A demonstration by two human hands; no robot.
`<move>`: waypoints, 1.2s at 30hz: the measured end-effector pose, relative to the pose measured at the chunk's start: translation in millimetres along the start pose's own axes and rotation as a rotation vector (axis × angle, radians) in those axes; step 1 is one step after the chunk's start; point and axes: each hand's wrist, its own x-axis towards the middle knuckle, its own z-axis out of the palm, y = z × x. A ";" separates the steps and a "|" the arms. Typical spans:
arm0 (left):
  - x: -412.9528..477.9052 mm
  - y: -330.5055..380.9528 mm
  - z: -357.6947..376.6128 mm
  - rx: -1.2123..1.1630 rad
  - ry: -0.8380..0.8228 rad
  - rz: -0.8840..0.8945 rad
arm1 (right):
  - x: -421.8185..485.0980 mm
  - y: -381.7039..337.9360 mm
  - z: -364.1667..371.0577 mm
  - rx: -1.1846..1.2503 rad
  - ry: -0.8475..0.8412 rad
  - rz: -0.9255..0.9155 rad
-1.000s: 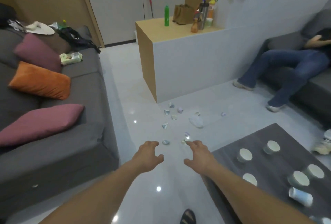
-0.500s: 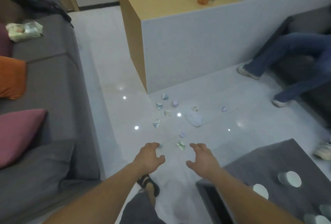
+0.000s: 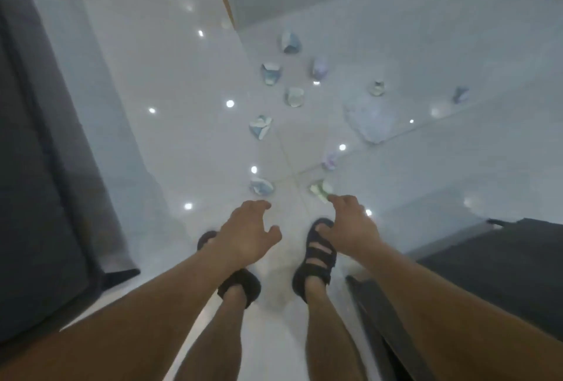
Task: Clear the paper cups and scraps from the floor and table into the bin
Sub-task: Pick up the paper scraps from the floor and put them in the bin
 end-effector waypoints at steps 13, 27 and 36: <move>217.6 -63.3 144.1 -0.115 0.003 -0.024 | 233.4 110.5 151.5 -0.181 0.149 -0.070; 201.1 -51.1 110.8 -0.467 0.059 -0.113 | 185.2 45.2 144.4 0.008 0.112 -0.574; 174.5 -92.5 75.9 -0.591 0.120 -0.163 | 187.6 -10.2 146.9 -0.017 0.024 -0.809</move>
